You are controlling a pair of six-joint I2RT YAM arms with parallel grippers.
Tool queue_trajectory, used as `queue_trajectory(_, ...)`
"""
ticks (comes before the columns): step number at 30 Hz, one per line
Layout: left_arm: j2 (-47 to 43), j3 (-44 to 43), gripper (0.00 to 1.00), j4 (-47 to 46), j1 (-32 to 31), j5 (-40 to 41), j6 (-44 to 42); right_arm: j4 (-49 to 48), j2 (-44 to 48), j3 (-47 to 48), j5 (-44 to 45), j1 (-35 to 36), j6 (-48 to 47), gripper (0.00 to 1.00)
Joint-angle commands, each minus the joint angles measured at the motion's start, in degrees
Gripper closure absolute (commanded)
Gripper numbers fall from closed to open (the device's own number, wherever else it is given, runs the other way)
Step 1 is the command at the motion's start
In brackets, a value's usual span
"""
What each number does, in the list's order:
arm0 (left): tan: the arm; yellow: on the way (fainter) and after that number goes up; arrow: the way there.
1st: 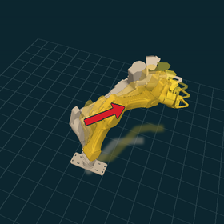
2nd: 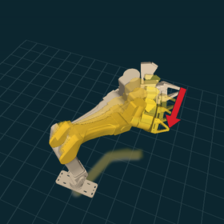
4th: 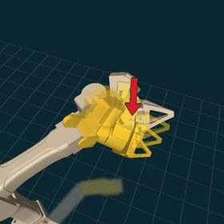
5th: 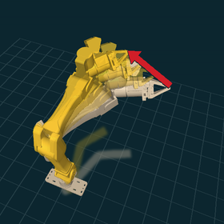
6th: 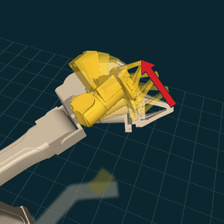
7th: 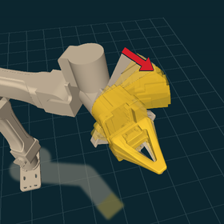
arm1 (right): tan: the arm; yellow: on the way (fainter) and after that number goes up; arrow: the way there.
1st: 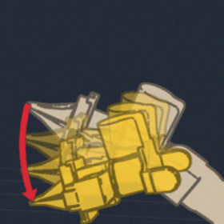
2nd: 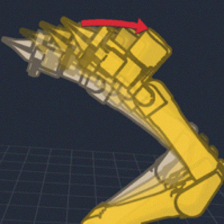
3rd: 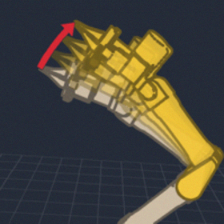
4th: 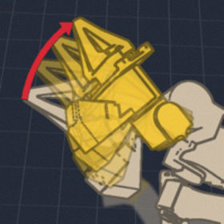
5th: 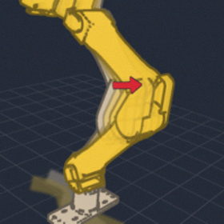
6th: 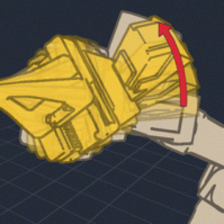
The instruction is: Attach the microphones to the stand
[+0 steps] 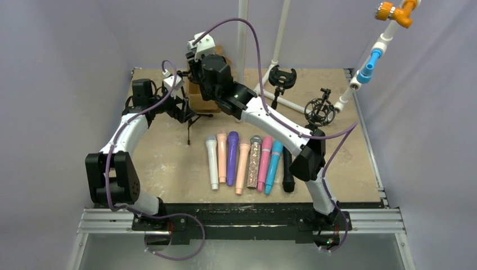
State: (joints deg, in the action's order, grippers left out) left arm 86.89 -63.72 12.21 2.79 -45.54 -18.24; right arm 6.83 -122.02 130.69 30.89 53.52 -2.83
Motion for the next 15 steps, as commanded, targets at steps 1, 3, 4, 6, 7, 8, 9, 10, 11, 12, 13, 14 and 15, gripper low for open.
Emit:
queue_trajectory(1,-3.74,2.49,0.00,5.14,2.40,3.24,0.21,0.67,3.68,-3.71,-4.00,0.98,5.12,0.60)
queue_trajectory(3,-5.65,3.84,0.00,5.71,2.69,5.05,0.70,0.11,5.51,-6.28,-3.48,0.98,5.82,0.48)
queue_trajectory(4,-6.69,4.72,0.00,5.70,2.74,5.71,0.82,-0.04,6.37,-7.26,-3.75,0.98,6.28,0.43)
queue_trajectory(6,-8.57,6.59,0.00,5.49,2.91,6.89,0.76,-0.30,8.18,-8.92,-4.42,1.13,7.16,0.34)
queue_trajectory(7,-9.31,7.35,0.00,5.46,2.97,7.40,0.82,-0.49,9.20,-9.75,-4.74,1.26,7.48,0.31)
queue_trajectory(8,-9.79,7.79,0.00,5.57,3.09,7.90,1.02,-0.76,10.25,-10.63,-5.17,1.43,7.69,0.28)
queue_trajectory(9,-10.17,8.03,0.00,5.75,3.29,8.18,1.24,-0.92,11.34,-11.50,-5.16,1.68,7.74,0.25)
queue_trajectory(10,-10.51,8.11,0.00,6.07,3.43,8.35,1.54,-0.93,12.37,-12.43,-5.14,2.06,7.75,0.24)
queue_trajectory(11,-10.78,8.13,0.00,6.35,3.80,8.39,2.00,-0.82,13.42,-13.05,-4.96,2.41,7.71,0.22)
queue_trajectory(12,-10.97,8.01,0.00,6.75,4.11,8.35,2.47,-0.63,14.49,-13.57,-4.66,2.73,7.67,0.21)
queue_trajectory(13,-11.11,7.82,0.00,7.19,4.48,8.22,2.91,-0.33,15.85,-14.09,-4.40,3.02,7.67,0.18)
queue_trajectory(14,-11.20,7.53,0.00,7.71,4.81,8.10,3.28,0.00,17.03,-14.59,-4.29,3.08,7.84,0.16)
queue_trajectory(15,-11.29,7.04,0.00,8.39,5.17,7.89,3.56,0.34,18.09,-15.07,-4.22,3.04,8.06,0.14)
